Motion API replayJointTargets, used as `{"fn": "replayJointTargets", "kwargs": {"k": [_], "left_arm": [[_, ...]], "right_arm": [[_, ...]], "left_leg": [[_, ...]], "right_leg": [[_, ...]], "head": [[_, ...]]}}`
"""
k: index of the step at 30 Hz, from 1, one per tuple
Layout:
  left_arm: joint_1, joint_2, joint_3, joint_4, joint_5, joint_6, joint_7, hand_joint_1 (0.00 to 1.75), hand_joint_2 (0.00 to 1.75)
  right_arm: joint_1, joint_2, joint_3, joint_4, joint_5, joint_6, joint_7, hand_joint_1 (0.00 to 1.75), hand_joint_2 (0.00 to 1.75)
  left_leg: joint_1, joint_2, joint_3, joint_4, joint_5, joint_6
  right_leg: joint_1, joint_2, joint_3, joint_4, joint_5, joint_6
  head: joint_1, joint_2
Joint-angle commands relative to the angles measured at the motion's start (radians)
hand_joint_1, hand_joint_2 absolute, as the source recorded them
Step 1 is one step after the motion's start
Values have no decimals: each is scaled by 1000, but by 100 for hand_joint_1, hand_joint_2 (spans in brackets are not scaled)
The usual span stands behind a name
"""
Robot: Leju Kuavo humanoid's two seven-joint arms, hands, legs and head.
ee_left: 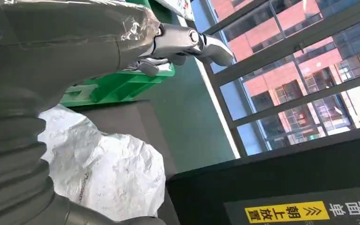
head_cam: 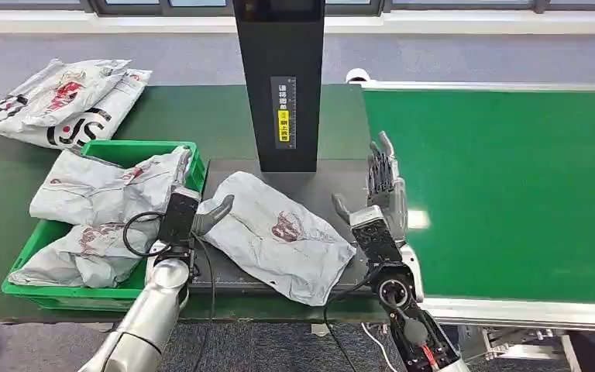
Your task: Moved the parcel from conveyor to table for the left to box.
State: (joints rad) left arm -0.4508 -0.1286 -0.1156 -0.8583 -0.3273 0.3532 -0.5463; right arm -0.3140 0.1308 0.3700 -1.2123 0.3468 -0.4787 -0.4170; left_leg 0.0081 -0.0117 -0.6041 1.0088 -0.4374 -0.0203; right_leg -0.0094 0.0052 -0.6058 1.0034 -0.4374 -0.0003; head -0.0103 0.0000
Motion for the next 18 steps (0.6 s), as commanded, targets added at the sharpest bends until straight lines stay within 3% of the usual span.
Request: {"fn": "replayJointTargets", "kwargs": {"k": [1,10,11,12,14,18], "left_arm": [[-31,16,-44,55,2,-3,6,0,175],[-31,16,-44,55,2,-3,6,0,175],[-31,16,-44,55,2,-3,6,175,175],[-190,81,-546,499,-501,-505,448,175,175],[-180,44,-576,609,-580,-446,414,175,175],[-189,44,-574,608,-580,-446,413,175,175]], "right_arm": [[-22,-1,-35,17,-4,3,4,0,175],[-22,-1,-35,17,-4,3,4,0,175],[-22,-1,-35,17,-4,3,4,0,175],[-118,0,-109,183,-336,246,41,0,175],[-197,-4,-136,333,-368,276,-33,0,175],[-196,0,-135,336,-368,277,-36,0,175]], "left_leg": [[0,0,1,-1,0,1],[0,0,1,0,0,0],[0,0,2,-1,0,1],[0,0,3,-2,0,1],[-1,-8,3,-3,3,1],[-2,1,5,-3,2,2]], "right_leg": [[0,-1,1,-1,0,0],[0,-1,1,-1,0,0],[0,-1,2,-1,0,0],[0,-1,4,-2,0,0],[-1,-9,5,-2,0,0],[-3,0,5,-4,2,2]], "head": [[0,0],[0,0],[0,0],[0,0],[0,0],[0,0]]}}
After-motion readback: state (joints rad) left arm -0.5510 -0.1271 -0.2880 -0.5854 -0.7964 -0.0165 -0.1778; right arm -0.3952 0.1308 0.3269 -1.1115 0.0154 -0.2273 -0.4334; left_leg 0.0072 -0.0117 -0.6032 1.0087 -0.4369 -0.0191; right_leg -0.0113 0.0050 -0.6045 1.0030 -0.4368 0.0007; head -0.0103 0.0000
